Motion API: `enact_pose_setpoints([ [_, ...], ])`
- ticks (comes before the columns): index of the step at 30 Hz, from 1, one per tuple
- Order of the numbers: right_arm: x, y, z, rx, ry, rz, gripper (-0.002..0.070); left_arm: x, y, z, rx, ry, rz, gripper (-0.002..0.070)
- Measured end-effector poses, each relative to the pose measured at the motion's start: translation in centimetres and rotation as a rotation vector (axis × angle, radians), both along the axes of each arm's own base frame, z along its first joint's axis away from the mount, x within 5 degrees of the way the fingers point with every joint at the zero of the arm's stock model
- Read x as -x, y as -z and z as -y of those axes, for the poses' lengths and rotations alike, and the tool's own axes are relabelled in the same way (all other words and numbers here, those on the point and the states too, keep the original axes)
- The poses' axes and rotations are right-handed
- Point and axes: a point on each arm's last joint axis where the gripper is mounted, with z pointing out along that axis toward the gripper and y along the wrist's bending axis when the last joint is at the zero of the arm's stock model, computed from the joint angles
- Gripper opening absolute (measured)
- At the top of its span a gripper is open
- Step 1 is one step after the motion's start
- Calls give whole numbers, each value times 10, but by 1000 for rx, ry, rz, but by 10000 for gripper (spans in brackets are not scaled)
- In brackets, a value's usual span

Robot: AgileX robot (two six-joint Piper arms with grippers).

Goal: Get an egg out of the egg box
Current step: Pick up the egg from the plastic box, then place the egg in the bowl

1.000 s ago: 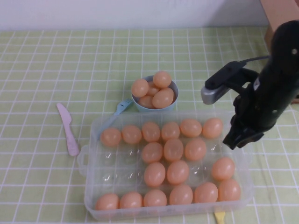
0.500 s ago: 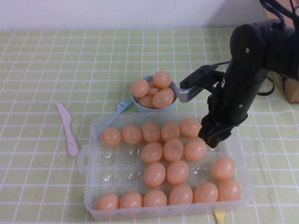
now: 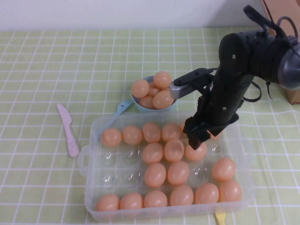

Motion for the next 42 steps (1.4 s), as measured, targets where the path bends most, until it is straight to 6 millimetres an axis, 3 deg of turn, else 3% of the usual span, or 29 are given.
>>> enact_pose_setpoints([
  [10, -6, 21, -21, 25, -38, -26, 494, 0, 0, 0, 0, 0, 0, -5],
  [32, -4, 31, -23, 108, -59, -48, 419, 0, 0, 0, 0, 0, 0, -5],
  [36, -4, 11, -22, 90, -60, -12, 418, 0, 0, 0, 0, 0, 0, -5],
  [42, 4, -67, -17, -16, -53, 171, 418, 0, 0, 0, 0, 0, 0, -5],
])
